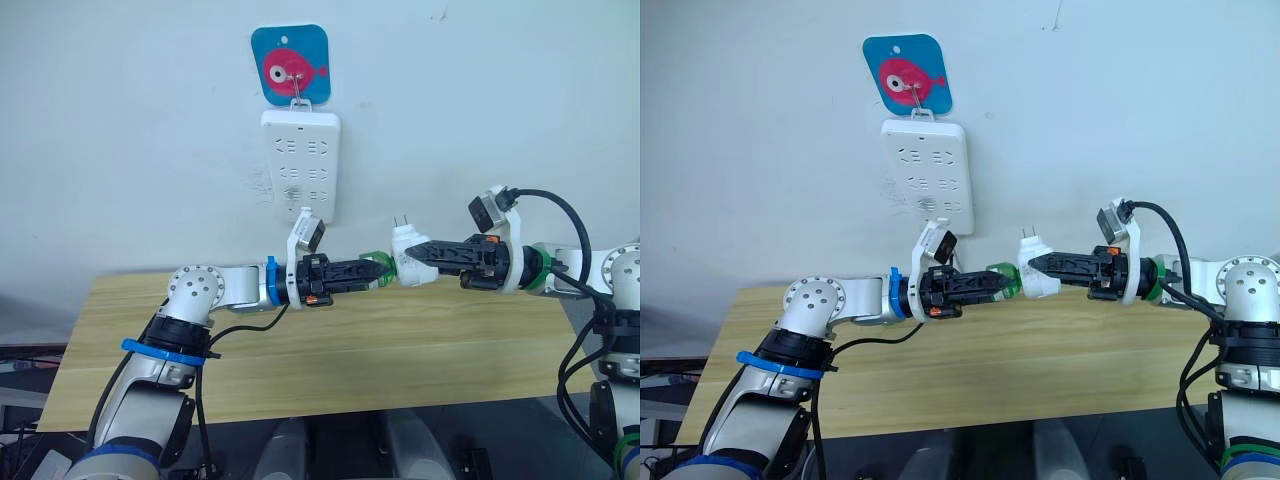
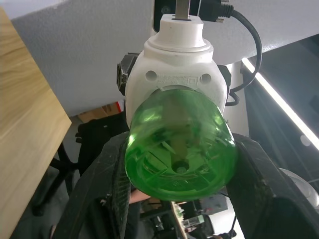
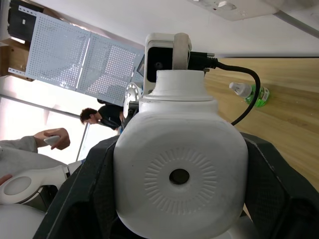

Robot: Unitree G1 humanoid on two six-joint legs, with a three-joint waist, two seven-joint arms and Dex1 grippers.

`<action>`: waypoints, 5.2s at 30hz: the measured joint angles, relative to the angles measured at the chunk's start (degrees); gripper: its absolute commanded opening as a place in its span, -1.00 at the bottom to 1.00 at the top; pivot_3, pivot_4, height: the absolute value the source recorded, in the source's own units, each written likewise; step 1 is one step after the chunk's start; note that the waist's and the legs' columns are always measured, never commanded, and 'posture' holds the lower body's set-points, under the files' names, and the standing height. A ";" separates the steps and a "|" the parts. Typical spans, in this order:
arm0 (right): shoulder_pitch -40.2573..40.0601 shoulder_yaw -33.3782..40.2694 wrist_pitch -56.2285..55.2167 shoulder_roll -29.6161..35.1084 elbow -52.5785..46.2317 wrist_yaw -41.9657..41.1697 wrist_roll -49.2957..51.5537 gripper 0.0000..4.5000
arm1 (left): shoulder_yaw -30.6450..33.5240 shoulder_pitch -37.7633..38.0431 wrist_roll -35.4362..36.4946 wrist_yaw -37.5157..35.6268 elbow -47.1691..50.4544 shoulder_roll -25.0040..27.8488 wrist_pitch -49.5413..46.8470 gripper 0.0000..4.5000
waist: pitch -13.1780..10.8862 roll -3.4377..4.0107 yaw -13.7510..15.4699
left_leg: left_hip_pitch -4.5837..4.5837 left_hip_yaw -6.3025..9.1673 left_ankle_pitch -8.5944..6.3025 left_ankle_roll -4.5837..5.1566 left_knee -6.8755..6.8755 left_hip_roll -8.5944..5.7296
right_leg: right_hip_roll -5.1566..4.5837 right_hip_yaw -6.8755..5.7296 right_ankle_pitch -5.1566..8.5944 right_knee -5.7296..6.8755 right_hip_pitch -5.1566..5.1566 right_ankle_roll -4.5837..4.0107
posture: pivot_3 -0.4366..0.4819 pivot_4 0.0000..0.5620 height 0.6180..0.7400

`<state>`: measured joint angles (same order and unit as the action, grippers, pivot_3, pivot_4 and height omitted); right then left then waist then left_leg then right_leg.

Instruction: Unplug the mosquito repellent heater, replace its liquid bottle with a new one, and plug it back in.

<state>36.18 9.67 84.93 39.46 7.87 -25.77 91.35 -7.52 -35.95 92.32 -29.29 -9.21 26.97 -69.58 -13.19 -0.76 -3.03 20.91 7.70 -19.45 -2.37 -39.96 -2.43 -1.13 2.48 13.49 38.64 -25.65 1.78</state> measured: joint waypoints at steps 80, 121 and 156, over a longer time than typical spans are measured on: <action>-2.86 -4.91 -1.06 2.62 -3.80 4.78 6.55 0.32 | -4.78 13.92 18.97 10.72 12.20 10.79 10.74 0.00 | 0.05 0.11 0.13 | 0.23 -0.05 0.01 0.19 -0.02 0.04 | 0.01 -0.02 -0.35 -0.62 0.06 0.02 | -0.11 -0.28 1.00; -6.55 -15.82 -28.40 4.29 19.08 3.27 -69.30 0.77 | 7.75 26.78 11.62 11.18 24.04 11.82 6.17 0.00 | 0.03 0.14 1.62 | 0.01 -0.26 0.02 0.15 0.04 -0.04 | -0.09 0.16 -0.35 -0.66 0.24 0.01 | 0.02 -0.18 1.00; -11.83 3.77 -11.60 -10.75 -12.68 33.59 18.50 0.98 | -3.80 17.75 -65.09 -9.00 26.76 -3.91 53.73 0.00 | -0.05 0.26 1.70 | 0.08 -0.25 -0.11 0.43 0.09 0.00 | -0.11 0.04 -0.38 -0.83 0.34 0.04 | -0.09 -0.28 1.00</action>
<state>24.35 13.43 73.34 28.71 -4.81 7.82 109.85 -11.32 -18.20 27.23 -38.29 17.55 23.06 -15.85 -13.24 -0.49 -1.33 20.99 7.45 -19.56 -1.94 -39.87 -2.43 -1.24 2.52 13.11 37.81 -25.30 1.82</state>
